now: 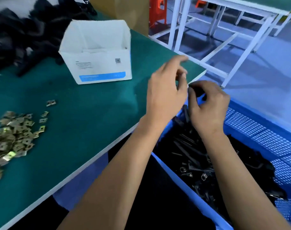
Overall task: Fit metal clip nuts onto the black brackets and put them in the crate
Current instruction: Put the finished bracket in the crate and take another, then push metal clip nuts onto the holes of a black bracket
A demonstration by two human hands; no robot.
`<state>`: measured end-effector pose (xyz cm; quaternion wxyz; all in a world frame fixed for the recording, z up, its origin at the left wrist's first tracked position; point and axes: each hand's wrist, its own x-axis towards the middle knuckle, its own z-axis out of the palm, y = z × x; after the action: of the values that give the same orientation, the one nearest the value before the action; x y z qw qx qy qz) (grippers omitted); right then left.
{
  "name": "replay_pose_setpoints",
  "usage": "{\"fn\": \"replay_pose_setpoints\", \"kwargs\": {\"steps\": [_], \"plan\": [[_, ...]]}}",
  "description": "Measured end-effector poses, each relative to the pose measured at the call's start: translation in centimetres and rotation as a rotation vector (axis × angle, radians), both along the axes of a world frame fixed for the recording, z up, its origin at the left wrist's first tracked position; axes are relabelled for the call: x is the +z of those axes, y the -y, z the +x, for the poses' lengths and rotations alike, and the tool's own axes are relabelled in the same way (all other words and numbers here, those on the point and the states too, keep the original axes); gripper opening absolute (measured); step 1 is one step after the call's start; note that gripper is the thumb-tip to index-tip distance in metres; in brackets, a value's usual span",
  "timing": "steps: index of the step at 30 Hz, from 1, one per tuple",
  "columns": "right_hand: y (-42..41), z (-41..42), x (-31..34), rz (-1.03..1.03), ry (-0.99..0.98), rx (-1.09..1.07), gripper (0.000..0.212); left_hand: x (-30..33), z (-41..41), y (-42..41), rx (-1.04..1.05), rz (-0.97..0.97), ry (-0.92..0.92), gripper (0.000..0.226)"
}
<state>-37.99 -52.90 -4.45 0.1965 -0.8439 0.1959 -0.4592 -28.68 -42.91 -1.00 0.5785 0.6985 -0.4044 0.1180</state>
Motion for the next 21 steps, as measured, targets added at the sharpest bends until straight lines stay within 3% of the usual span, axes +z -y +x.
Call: {"fn": "replay_pose_setpoints", "kwargs": {"steps": [5, 10, 14, 18, 21], "plan": [[-10.8, 8.6, 5.1, 0.076, 0.019, 0.416, 0.011, 3.7, 6.5, -10.7, 0.368, -0.074, -0.068, 0.029], [-22.0, 16.1, 6.2, 0.1, -0.299, 0.791, 0.01, 3.6, 11.6, -24.2, 0.758, 0.003, -0.11, 0.023], [-28.3, 21.2, 5.9, -0.106, -0.623, 0.859, 0.015, 2.4, 14.6, -34.4, 1.008, 0.239, -0.147, 0.025], [-32.2, 24.6, 6.3, -0.271, -0.876, 0.902, 0.042, 0.8, 16.6, -42.3, 1.051, 0.726, -0.06, 0.053], [-33.2, 25.8, 6.3, -0.281, -0.966, 1.008, 0.023, -0.2, 17.3, -44.8, 0.947, 0.819, -0.113, 0.065]]}}
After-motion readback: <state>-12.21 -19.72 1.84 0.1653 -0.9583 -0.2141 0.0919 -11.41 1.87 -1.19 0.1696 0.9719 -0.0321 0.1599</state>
